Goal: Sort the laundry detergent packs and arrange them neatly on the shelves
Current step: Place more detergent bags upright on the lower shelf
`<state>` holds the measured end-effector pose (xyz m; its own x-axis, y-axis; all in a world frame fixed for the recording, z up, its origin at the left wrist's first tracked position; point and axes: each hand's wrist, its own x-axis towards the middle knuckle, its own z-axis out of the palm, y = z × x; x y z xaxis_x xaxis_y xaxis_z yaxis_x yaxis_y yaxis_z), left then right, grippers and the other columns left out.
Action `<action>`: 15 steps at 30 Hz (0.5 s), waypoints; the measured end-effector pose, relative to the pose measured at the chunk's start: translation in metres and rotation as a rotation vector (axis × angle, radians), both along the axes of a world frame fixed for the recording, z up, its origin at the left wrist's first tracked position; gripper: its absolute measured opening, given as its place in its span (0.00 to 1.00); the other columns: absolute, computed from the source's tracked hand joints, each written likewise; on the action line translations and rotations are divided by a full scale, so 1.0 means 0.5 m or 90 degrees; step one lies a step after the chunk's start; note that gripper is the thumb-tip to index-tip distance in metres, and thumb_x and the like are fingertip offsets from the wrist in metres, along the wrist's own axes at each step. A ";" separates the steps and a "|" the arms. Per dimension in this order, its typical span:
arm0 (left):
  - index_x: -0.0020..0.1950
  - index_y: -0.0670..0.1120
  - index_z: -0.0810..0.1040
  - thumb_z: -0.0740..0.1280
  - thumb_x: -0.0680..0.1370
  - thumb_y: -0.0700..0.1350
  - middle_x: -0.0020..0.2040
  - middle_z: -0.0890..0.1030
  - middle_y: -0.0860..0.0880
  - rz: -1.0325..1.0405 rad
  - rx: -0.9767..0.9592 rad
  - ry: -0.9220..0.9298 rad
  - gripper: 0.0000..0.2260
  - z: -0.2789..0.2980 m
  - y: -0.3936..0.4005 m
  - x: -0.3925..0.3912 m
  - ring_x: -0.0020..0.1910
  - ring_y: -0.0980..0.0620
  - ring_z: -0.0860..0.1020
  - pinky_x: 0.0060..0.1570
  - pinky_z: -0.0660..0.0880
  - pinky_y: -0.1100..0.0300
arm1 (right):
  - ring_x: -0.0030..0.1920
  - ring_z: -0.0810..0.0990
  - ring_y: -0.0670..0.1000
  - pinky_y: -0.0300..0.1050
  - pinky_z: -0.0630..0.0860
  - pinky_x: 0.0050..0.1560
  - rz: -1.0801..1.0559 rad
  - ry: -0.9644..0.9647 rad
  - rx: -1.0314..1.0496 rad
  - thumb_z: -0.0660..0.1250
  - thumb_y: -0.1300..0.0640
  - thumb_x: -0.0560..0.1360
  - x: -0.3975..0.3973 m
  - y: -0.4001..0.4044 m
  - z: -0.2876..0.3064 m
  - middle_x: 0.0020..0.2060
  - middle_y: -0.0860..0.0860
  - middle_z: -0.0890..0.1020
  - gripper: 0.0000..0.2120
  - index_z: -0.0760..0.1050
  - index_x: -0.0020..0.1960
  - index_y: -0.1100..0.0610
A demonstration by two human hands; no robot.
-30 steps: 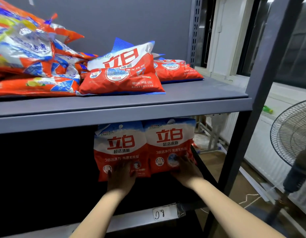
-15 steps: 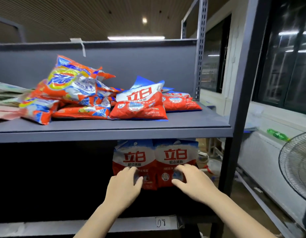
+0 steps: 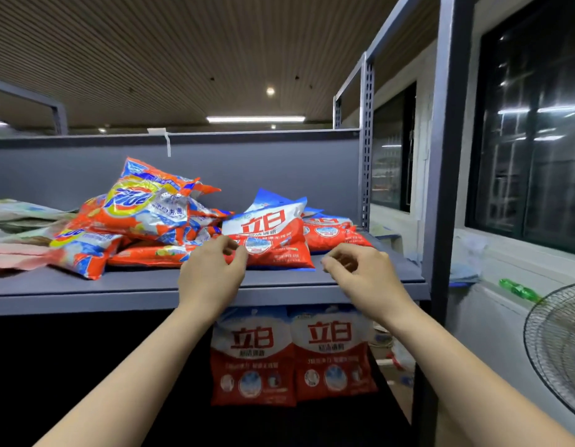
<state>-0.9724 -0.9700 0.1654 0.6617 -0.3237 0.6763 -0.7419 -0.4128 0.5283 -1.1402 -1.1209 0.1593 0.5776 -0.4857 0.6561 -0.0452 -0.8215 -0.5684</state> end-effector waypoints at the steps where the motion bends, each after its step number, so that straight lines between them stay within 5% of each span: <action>1: 0.55 0.48 0.77 0.62 0.77 0.52 0.54 0.79 0.49 0.012 0.025 0.012 0.12 -0.002 -0.013 0.017 0.54 0.47 0.76 0.52 0.72 0.52 | 0.38 0.78 0.41 0.43 0.76 0.42 -0.016 0.010 0.009 0.66 0.50 0.75 0.014 -0.012 0.008 0.34 0.42 0.81 0.07 0.79 0.39 0.48; 9: 0.65 0.41 0.71 0.61 0.76 0.56 0.64 0.74 0.40 0.000 0.126 0.183 0.24 0.007 -0.095 0.177 0.61 0.39 0.73 0.60 0.70 0.48 | 0.50 0.78 0.51 0.43 0.73 0.49 -0.162 0.128 0.081 0.65 0.51 0.74 0.133 -0.154 0.042 0.42 0.47 0.81 0.06 0.79 0.47 0.51; 15: 0.69 0.39 0.69 0.66 0.74 0.56 0.66 0.74 0.41 -0.071 0.004 0.423 0.30 0.031 -0.148 0.255 0.61 0.41 0.74 0.58 0.68 0.57 | 0.60 0.74 0.58 0.46 0.68 0.52 -0.263 0.201 0.185 0.65 0.47 0.75 0.209 -0.253 0.054 0.63 0.57 0.75 0.24 0.68 0.67 0.57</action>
<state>-0.8447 -1.0438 0.1808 0.8989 -0.4166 0.1353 -0.2988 -0.3573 0.8849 -1.0356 -1.2475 0.1866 0.4480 -0.8458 0.2896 -0.5317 -0.5125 -0.6743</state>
